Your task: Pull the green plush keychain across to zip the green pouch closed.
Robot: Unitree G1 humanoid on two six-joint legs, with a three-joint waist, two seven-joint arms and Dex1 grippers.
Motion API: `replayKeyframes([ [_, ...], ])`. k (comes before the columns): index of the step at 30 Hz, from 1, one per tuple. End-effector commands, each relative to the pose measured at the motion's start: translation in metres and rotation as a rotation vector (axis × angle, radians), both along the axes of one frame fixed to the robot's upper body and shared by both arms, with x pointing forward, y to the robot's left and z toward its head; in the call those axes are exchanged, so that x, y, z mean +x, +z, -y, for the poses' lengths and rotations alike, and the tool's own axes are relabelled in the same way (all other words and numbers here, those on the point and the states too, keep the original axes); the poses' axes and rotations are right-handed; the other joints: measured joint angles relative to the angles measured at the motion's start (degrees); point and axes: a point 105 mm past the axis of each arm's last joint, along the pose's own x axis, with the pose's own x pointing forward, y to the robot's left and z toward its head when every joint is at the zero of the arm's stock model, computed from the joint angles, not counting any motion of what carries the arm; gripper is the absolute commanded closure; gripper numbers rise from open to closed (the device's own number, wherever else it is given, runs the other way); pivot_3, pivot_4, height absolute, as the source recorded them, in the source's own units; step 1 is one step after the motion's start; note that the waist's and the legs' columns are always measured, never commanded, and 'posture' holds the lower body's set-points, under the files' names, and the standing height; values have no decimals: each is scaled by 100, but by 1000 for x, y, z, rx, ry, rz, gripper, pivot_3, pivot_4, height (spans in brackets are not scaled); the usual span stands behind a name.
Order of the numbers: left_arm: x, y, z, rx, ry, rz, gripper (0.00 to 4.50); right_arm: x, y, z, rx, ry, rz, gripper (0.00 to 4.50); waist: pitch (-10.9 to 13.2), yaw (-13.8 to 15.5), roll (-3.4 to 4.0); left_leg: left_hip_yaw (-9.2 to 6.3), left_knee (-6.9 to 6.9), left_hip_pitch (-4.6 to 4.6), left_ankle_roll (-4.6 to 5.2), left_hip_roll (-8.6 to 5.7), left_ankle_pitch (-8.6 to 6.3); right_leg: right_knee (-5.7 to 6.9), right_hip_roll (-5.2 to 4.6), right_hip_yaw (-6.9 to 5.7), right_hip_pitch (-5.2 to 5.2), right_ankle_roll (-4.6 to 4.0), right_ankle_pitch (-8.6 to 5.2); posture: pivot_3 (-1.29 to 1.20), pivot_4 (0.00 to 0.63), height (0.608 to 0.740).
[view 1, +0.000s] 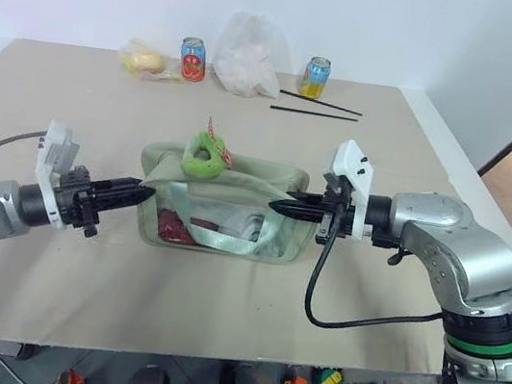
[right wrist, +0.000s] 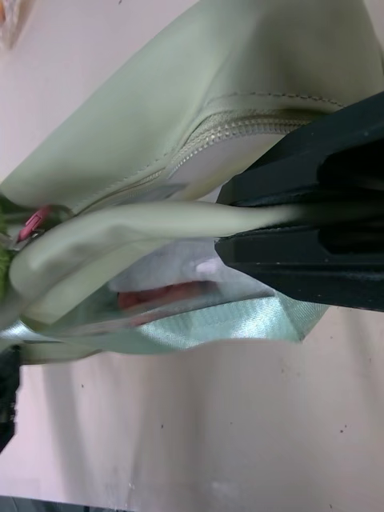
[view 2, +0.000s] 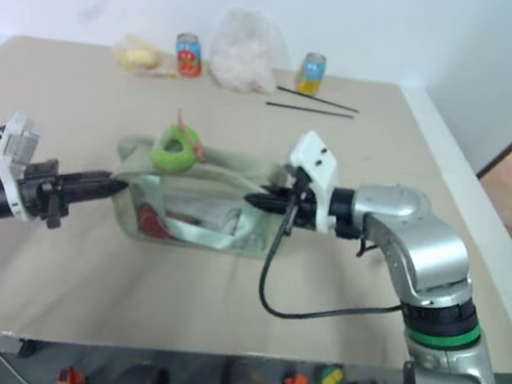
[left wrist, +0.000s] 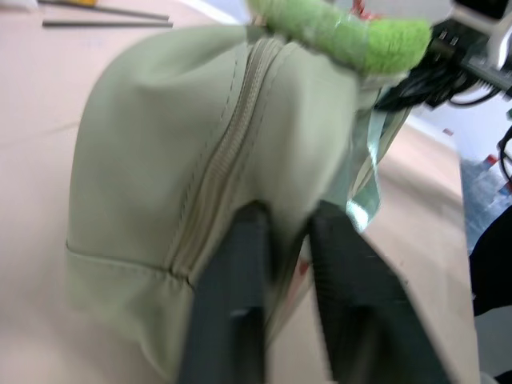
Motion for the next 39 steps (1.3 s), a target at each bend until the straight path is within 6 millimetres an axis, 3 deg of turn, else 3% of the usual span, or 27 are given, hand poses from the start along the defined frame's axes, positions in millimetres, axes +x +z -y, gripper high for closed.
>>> replayKeyframes([
  [1,0,10,0,54,5,75,4452,-4,-9,4,-18,-8,-37,4500,0,-1,0,0,-1,-2,1,2,-1,-2,0,0,0,-1,-1,0,150,740],
  [4,1,6,5,74,3,93,4452,-4,-9,5,-8,-15,-35,4500,0,13,0,-4,-2,-3,1,1,-1,-3,0,-4,-1,-2,-3,0,150,740],
  [11,-7,3,12,79,-33,111,4500,-22,23,21,113,68,27,2069,6,68,9,-2,-2,-9,1,-20,-1,-3,-21,-3,-4,8,-2,0,150,740],
  [15,-10,2,11,76,-33,107,4500,-22,50,31,154,59,93,760,6,94,8,-1,-2,-14,2,-29,-1,-7,-32,-3,-4,20,-8,0,150,740],
  [19,-9,0,11,78,-30,103,4500,-27,73,7,175,169,172,760,8,87,8,2,-2,-11,2,-31,-2,-6,-31,0,-4,22,-8,0,150,740],
  [27,-6,0,13,76,-34,109,4500,-16,71,-60,16,348,385,760,8,94,10,-9,-2,-14,2,-19,-1,-4,-21,-11,-5,17,-9,0,150,740],
  [36,-8,-3,12,77,-14,115,4500,-9,65,-78,4,415,413,760,8,138,10,-3,-2,-21,2,-25,-2,-6,-50,-6,-6,22,-11,0,150,740],
  [37,-8,-2,11,77,-10,116,4500,-8,64,-78,4,417,410,1347,8,138,9,-3,-2,-21,2,-27,-2,-6,-51,-6,-5,23,-11,0,150,740],
  [39,-9,-1,10,76,-6,119,4500,-6,61,-78,1,416,403,1917,8,138,10,-3,-2,-20,2,-26,-2,-5,-50,-6,-5,23,-11,0,150,740],
])
